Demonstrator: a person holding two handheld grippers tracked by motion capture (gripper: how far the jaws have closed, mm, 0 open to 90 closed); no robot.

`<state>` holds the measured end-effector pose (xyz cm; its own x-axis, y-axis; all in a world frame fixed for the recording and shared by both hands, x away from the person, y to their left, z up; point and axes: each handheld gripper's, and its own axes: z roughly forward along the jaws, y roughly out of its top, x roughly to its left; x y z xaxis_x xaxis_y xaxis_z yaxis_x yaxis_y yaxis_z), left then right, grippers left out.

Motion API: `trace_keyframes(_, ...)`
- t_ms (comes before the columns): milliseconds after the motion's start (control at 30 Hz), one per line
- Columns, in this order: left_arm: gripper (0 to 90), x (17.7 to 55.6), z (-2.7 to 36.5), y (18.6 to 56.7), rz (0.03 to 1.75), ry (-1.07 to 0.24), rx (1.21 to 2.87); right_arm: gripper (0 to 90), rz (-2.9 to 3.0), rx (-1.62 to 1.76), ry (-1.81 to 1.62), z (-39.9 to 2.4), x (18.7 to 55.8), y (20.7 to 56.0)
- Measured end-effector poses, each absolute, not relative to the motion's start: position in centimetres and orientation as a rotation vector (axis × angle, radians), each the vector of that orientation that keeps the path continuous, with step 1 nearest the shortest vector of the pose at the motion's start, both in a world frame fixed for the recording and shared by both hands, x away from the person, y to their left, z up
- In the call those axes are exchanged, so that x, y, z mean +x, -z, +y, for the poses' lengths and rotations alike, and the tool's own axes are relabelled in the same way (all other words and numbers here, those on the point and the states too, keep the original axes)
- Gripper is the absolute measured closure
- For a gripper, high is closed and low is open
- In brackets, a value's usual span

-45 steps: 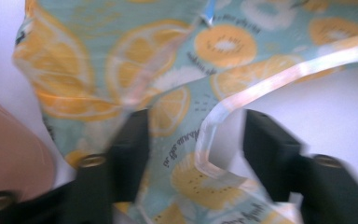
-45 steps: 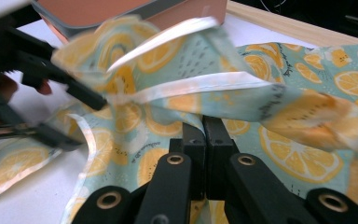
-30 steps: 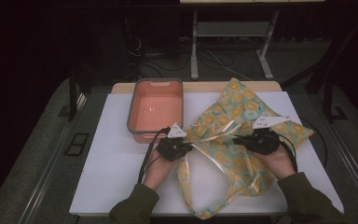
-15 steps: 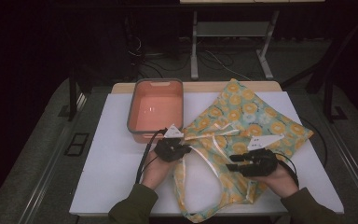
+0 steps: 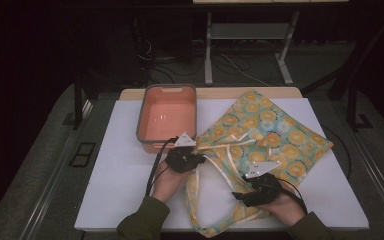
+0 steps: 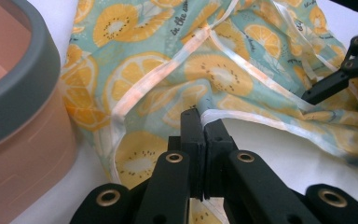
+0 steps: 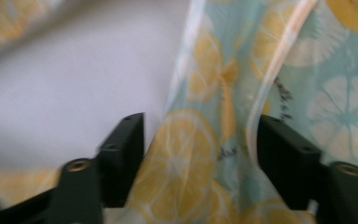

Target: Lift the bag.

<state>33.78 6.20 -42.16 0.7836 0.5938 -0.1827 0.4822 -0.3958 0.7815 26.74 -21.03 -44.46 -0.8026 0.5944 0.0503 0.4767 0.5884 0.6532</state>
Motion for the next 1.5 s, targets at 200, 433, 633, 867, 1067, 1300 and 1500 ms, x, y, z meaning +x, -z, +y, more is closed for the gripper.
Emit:
trace_keyframes(200,89.0,33.7,5.9,42.0,0.786,-0.149,2.067,82.1,2.607,0.911,-0.975,-22.8,27.4,44.5)
trace_keyframes(433,89.0,33.5,5.9,41.4,0.763,-0.158,2.043,88.9,2.573,0.928,-1.066,-24.4,28.1,43.4)
trace_keyframes(633,89.1,32.6,6.3,38.9,0.733,-0.171,1.958,89.1,2.522,0.861,-1.248,-24.8,27.2,40.9)
trace_keyframes(867,89.1,31.0,7.0,34.0,0.636,-0.235,1.839,89.1,2.43,0.713,-1.424,-24.6,25.5,37.2)
trace_keyframes(1067,89.0,32.9,6.8,34.7,0.672,-0.234,1.833,89.1,2.347,0.763,-1.378,-26.0,27.7,36.3)
trace_keyframes(1300,88.9,36.3,4.7,37.1,0.742,-0.229,1.869,89.1,2.304,0.873,-1.269,-27.4,31.9,37.3)
trace_keyframes(1500,88.8,38.3,2.4,37.6,0.762,-0.219,1.884,89.1,2.235,0.955,-1.232,-29.3,35.0,37.3)
